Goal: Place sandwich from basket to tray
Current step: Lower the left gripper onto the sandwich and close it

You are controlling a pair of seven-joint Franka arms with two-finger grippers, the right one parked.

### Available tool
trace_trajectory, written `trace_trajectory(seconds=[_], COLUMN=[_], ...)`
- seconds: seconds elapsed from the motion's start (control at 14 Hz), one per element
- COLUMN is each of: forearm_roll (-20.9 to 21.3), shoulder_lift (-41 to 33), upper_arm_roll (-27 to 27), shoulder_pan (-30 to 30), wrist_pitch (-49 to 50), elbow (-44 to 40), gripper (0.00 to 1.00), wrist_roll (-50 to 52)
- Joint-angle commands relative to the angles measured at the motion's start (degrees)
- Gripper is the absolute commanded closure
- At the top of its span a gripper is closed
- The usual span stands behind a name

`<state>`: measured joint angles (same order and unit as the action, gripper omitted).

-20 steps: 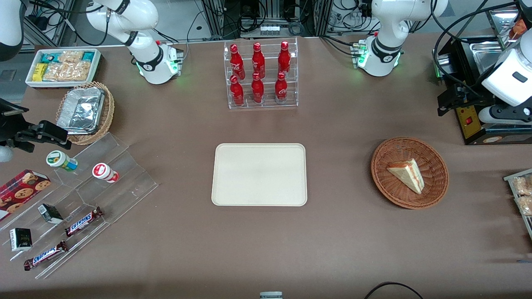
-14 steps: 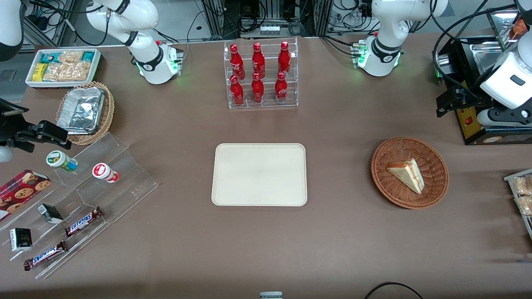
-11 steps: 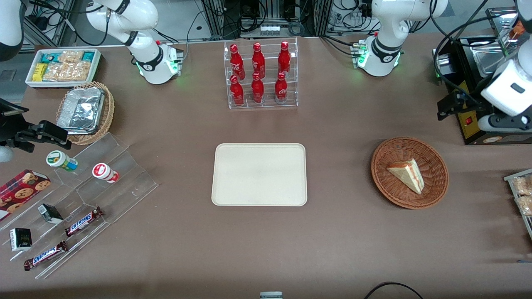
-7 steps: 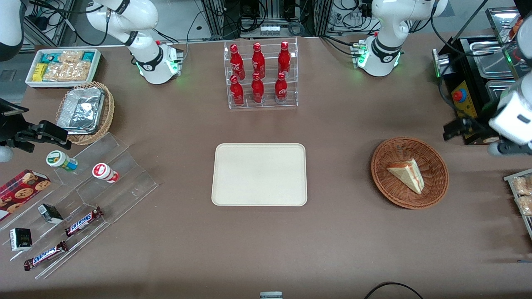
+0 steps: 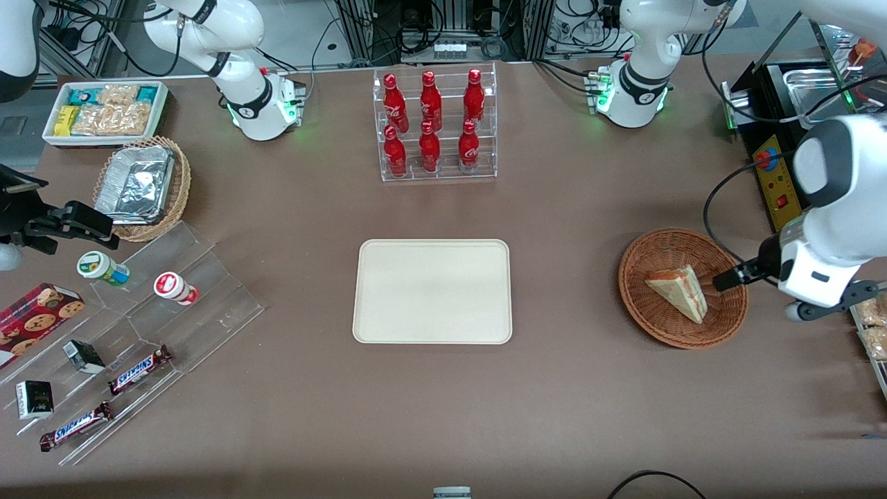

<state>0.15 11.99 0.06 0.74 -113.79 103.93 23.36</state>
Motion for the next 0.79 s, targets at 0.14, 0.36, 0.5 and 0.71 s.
trace_trajectory(seconds=[0.14, 0.36, 0.5, 0.71], forearm_roll=[0.1, -1.0, -0.9, -1.0], shoulder_lift=[-0.5, 3.2, 5.3, 5.8], upper_arm_roll=[-0.2, -0.2, -0.2, -0.2], shoulder_pan=[0.8, 0.5, 0.0, 0.4], wrist_pitch=[-14.6, -23.7, -25.0, -25.1], elbow=[11.8, 16.1, 16.7, 17.8], gripper=[0.0, 0.0, 0.0, 0.0], wrist_roll=[13.5, 20.0, 22.0, 22.7])
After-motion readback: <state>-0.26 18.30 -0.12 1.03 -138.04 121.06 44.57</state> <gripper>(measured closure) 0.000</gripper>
